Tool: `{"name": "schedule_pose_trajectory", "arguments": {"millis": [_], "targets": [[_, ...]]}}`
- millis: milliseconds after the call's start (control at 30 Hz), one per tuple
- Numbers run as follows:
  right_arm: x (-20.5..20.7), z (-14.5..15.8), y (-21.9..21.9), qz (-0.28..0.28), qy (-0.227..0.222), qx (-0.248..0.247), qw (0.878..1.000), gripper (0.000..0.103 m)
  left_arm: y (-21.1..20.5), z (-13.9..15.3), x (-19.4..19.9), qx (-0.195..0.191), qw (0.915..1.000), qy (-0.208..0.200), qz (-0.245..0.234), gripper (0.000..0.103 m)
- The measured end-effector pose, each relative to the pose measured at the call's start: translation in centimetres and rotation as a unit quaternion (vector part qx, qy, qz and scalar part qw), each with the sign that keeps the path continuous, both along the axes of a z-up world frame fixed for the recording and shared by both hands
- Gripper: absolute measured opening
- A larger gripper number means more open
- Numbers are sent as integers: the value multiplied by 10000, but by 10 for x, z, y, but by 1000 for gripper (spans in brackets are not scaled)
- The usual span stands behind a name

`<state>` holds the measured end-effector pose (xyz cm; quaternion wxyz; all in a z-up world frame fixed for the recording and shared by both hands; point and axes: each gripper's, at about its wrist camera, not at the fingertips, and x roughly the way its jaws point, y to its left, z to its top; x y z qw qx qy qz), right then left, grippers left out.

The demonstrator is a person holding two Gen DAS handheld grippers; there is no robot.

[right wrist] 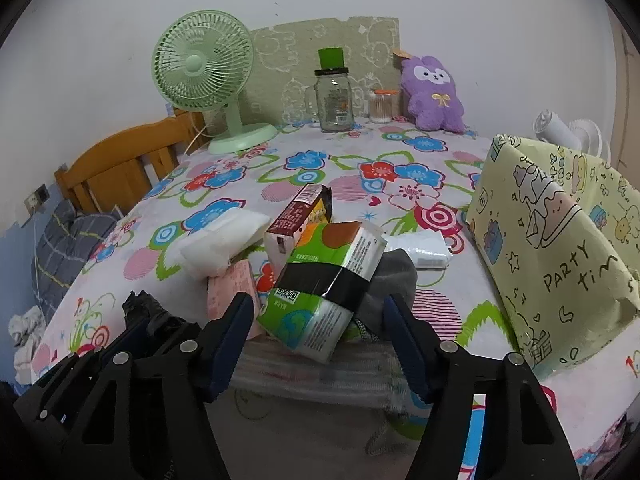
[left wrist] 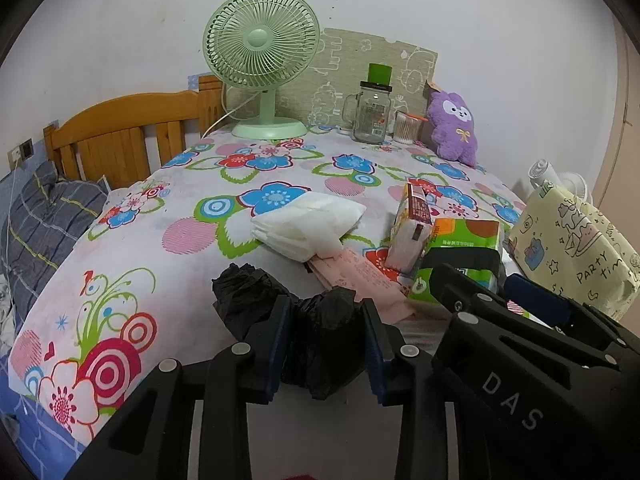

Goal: Organize soft objects
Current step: 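Move the left tool to the black bag bundle while the right tool approaches the green tissue pack, then close the left tool on the black bag while the right tool grasps the green tissue pack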

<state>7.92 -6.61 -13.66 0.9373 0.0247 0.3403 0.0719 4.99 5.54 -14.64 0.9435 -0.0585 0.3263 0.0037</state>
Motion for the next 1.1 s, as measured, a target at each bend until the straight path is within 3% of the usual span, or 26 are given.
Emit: {"name": "schedule_pose_trajectory", "arguments": {"millis": [100,167,367,467,767,1100], "targets": [[7,-3,0,17,126,37,9999,60,-3,-1,2,94,10000,-7,-24,33],[8,-3,2,52,133,-7,9999,49,-5,-2,3,126,9999,1,-47,32],[8,-1,4,96,101,-75,9999,27,-9,1,5,224,9997,26,-76,29],[7,2,4,109,61,-74,9999,22,-12,4,5,238,9997,23,-100,28],[1,19,-2,110,-55,-17,9999,19,-21,23,-2,420,9989,-146,-113,28],[-7,47,-11,11,-226,-56,9997,18,-27,50,-5,286,9990,-298,-190,27]]}}
